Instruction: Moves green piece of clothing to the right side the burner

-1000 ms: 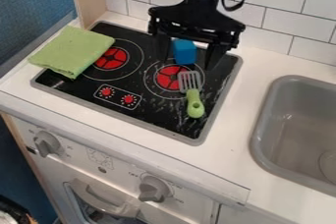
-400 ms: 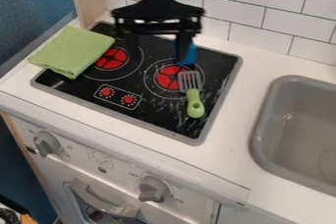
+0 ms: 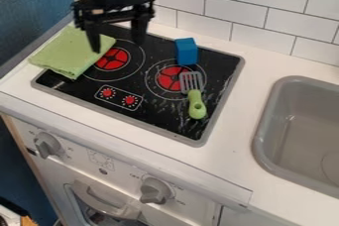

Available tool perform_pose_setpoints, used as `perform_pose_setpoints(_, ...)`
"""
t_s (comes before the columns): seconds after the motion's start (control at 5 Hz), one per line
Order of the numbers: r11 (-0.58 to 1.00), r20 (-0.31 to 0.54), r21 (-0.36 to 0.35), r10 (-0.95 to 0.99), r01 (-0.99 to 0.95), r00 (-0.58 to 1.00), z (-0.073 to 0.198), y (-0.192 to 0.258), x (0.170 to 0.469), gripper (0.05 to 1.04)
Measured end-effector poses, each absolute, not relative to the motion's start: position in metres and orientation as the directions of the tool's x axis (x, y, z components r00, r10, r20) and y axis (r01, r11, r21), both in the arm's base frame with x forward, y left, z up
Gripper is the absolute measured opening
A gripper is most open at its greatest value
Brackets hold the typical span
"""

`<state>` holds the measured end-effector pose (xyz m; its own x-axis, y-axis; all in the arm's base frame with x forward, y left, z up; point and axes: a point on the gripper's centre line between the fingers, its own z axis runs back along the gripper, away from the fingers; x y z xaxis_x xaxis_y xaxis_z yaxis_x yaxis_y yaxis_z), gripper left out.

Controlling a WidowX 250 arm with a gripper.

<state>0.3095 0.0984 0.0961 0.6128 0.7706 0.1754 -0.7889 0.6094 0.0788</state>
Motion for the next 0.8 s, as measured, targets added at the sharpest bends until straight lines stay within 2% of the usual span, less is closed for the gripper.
perform_pose_setpoints(0.2, 0.486, 0.182, 0.104, 0.848, -0.868, 0.497, 0.091, 0.131, 0.314, 1.001)
perform_pose_setpoints(0.4, 0.36, 0.159, 0.121, 0.913, -0.925, 0.376, 0.073, 0.159, 0.317, 1.001)
perform_pose_setpoints(0.8, 0.214, 0.173, 0.156, 0.955, -0.964, 0.241, 0.049, 0.189, 0.319, 1.001)
